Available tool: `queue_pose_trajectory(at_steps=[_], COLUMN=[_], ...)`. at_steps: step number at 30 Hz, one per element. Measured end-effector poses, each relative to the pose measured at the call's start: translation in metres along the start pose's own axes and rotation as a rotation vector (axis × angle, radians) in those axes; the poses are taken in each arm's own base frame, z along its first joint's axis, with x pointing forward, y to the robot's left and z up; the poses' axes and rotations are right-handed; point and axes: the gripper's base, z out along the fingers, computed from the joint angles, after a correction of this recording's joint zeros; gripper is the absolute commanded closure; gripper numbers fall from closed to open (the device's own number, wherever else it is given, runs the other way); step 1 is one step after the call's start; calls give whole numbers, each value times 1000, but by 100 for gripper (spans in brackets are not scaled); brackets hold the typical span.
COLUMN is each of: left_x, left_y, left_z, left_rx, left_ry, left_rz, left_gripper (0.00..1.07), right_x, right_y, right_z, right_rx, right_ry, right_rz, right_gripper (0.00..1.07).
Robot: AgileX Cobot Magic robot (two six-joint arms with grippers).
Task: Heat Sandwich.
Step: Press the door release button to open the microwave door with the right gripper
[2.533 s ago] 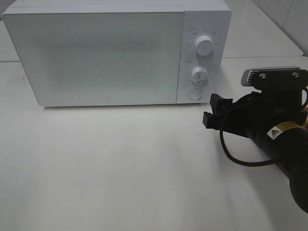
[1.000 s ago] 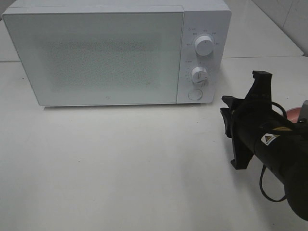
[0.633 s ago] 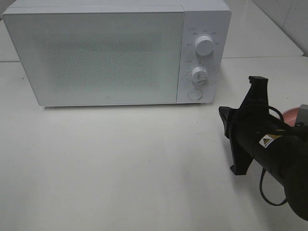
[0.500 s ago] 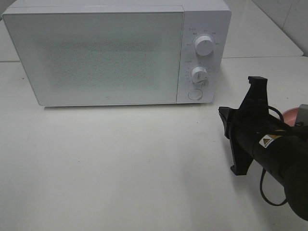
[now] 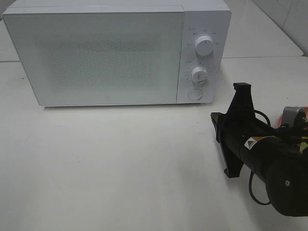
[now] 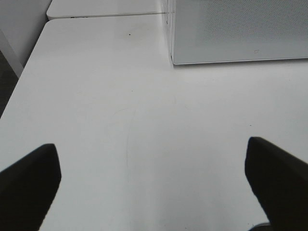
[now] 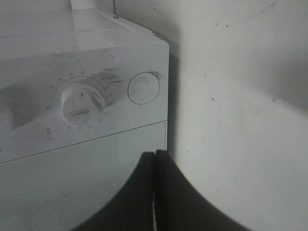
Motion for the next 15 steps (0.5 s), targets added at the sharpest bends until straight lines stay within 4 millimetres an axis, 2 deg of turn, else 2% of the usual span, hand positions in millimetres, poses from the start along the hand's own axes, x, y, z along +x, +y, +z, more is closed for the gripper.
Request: queue_pose_trajectory(at_steps=[7,15], left_x=[0,0], left_y=[0,0], left_z=[0,0], left_rx=[0,0], left_ry=[0,0], left_rz=[0,0], left_gripper=[7,7], right_x=[10,9], right_y=[-3,-1], right_z=[19,43], right_rx=[6,34], right_ry=[-1,7], right_rz=[5,4], right_gripper=[107,107])
